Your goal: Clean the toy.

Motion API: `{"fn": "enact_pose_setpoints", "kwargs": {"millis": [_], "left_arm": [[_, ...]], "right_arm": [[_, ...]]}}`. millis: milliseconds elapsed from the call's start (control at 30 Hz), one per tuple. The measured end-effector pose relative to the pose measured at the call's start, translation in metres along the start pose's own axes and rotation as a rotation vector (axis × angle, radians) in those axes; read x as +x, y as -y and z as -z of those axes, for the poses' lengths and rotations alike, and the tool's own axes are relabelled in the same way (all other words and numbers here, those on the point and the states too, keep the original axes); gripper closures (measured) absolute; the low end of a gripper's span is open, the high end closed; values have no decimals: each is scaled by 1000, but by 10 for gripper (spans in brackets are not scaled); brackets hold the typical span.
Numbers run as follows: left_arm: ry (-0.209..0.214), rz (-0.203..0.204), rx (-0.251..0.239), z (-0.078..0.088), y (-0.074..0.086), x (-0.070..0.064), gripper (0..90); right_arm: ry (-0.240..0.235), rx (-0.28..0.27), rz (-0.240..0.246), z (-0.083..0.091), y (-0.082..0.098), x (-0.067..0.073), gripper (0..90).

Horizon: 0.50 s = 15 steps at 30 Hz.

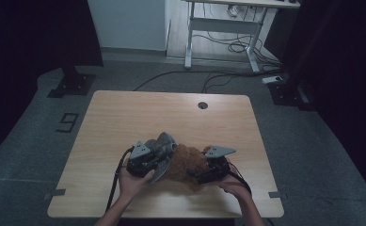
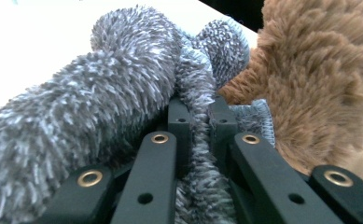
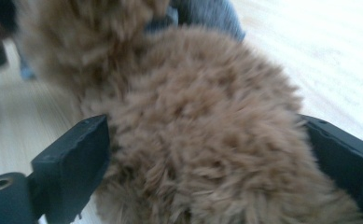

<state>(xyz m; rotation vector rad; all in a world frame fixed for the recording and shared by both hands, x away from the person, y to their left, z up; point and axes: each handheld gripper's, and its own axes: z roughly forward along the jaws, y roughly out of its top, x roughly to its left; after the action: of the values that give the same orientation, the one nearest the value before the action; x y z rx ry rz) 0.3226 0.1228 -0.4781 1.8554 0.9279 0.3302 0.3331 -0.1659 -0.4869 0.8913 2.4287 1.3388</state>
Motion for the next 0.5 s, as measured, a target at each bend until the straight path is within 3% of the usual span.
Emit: {"fn": "enact_pose_setpoints", "kwargs": {"millis": [167, 267, 367, 500], "left_arm": [[14, 2, 0, 2, 2, -1, 830], [29, 8, 3, 4, 0, -3, 829], [57, 10, -8, 6, -14, -8, 828], [93, -34, -46, 6, -42, -28, 829]], "right_arm": [[28, 51, 38, -12, 13, 6, 55], [48, 34, 66, -13, 22, 9, 149], [67, -1, 93, -10, 26, 12, 215], [80, -35, 89, -11, 28, 15, 249]]}}
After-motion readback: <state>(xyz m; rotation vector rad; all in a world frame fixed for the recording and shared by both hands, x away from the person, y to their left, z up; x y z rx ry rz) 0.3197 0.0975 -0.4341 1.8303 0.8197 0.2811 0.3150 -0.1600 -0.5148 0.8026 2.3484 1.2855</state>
